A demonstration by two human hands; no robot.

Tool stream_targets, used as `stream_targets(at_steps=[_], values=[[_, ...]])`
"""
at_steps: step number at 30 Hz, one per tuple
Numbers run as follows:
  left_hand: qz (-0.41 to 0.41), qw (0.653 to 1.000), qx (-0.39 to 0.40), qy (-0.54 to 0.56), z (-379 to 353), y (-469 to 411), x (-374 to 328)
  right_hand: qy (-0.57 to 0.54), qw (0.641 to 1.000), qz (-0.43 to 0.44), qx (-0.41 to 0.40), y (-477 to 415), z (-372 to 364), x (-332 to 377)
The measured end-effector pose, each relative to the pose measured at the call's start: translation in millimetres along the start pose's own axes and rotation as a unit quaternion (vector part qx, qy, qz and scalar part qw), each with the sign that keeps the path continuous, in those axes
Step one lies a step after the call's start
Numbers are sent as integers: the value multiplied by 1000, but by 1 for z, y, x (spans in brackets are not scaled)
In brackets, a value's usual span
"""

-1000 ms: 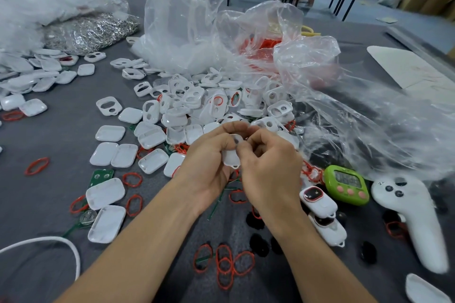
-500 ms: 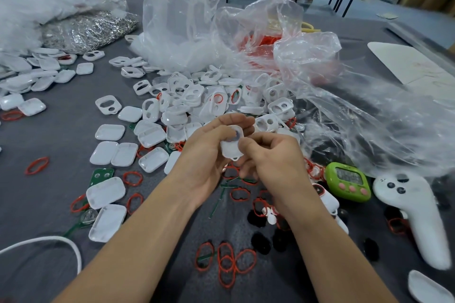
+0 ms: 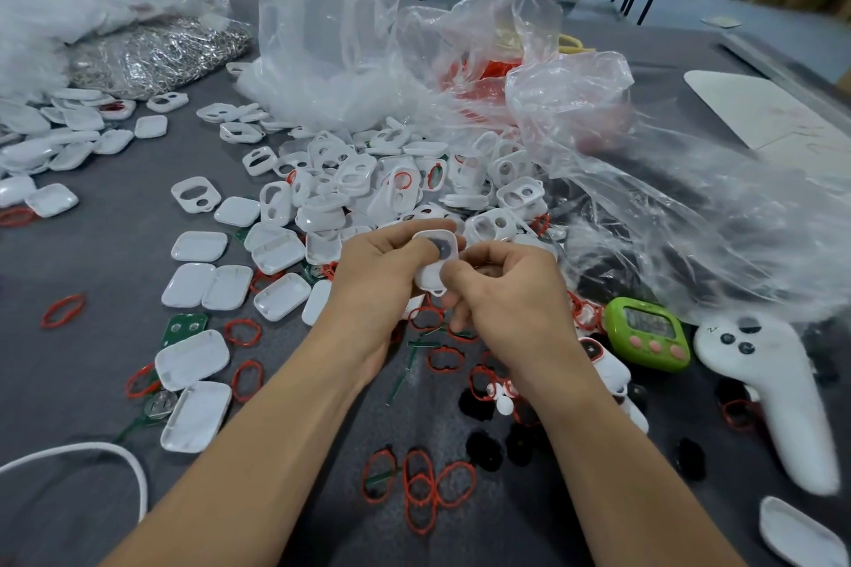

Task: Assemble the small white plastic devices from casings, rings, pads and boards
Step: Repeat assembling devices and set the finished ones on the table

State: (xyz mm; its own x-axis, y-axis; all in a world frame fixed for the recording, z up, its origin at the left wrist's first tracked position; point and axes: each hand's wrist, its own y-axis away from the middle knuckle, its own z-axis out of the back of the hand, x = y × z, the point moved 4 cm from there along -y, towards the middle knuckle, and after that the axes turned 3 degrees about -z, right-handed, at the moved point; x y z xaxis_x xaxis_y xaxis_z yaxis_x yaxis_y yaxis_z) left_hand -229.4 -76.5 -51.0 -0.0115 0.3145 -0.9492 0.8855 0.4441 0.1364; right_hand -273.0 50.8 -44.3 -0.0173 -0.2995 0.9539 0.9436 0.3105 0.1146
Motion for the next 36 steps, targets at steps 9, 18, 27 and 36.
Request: stream_targets(at_steps=[9, 18, 27, 36], values=[[-8, 1000, -9, -18, 4, -1, 0, -100, 993, -46, 49, 2, -2, 4], [-29, 999, -23, -36, 5, 0, -3, -66, 996, -23, 57, -1, -4, 2], [-84, 987, -49, -130, 5, -1, 0, 19, 1000, -8, 5, -1, -1, -1], [-57, 989, -44, -130, 6, -1, 2, 16, 1000, -16, -2, 1, -1, -2]])
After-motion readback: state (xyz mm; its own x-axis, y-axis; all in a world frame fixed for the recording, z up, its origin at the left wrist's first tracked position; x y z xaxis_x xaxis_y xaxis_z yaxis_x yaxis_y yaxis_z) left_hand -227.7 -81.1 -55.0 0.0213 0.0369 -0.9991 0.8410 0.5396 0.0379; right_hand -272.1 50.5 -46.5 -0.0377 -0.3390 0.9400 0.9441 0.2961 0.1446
